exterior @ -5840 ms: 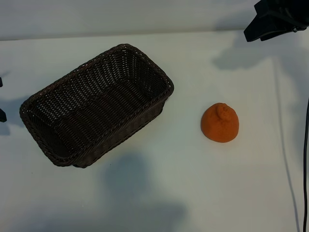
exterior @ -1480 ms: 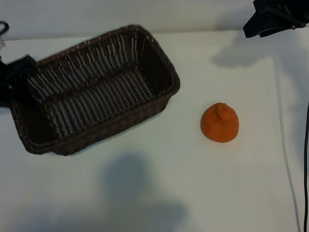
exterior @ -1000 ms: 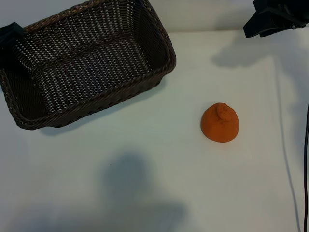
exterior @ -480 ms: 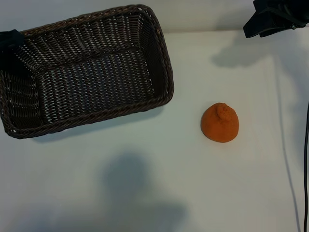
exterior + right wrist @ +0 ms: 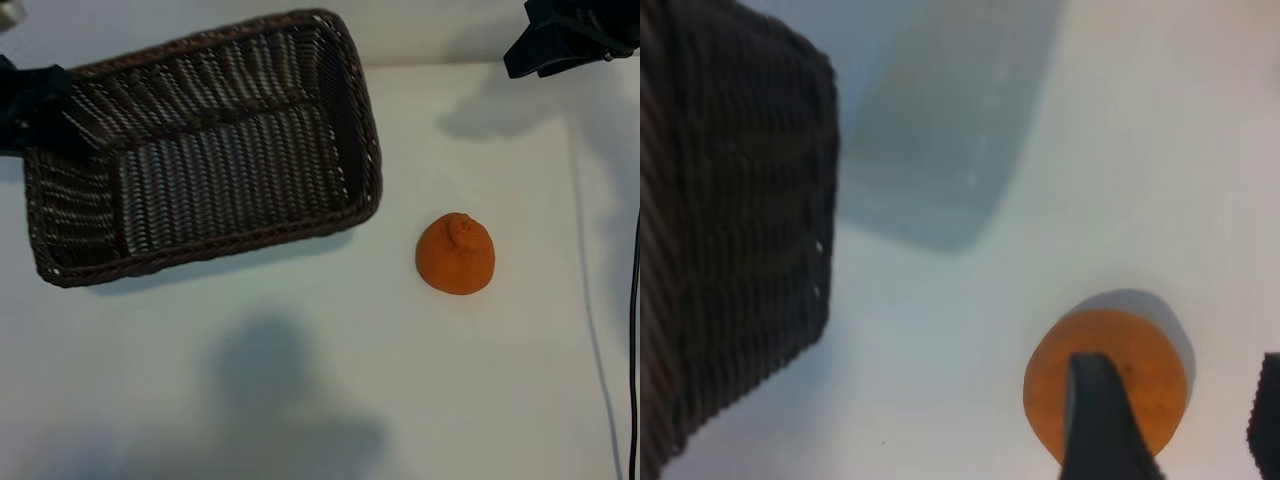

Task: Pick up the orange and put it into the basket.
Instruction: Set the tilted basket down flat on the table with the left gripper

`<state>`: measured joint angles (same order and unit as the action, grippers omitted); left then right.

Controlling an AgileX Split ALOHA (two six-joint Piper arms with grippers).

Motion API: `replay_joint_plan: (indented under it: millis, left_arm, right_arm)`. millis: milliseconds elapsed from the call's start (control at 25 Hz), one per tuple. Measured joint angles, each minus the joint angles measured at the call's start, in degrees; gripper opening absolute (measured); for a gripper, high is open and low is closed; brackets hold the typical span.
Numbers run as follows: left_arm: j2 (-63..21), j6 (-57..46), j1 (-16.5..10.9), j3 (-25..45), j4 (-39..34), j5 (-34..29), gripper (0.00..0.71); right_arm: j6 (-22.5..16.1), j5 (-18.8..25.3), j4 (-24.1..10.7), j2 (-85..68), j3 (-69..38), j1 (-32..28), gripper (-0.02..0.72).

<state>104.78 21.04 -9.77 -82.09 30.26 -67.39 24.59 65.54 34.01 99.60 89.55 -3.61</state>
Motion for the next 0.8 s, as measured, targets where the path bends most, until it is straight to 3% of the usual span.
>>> replay_joint_plan:
  millis: [520,800]
  left_arm:
    - [8.4,-0.5,5.3,-0.1,0.1,0.7,0.183]
    - [11.1,-5.3,6.4,-6.3,-5.0,0.7,0.183]
  right_arm:
    - [0.1,0.0,0.0,0.0,0.0,0.0,0.377]
    - [0.1,0.0,0.0,0.0,0.0,0.0,0.377]
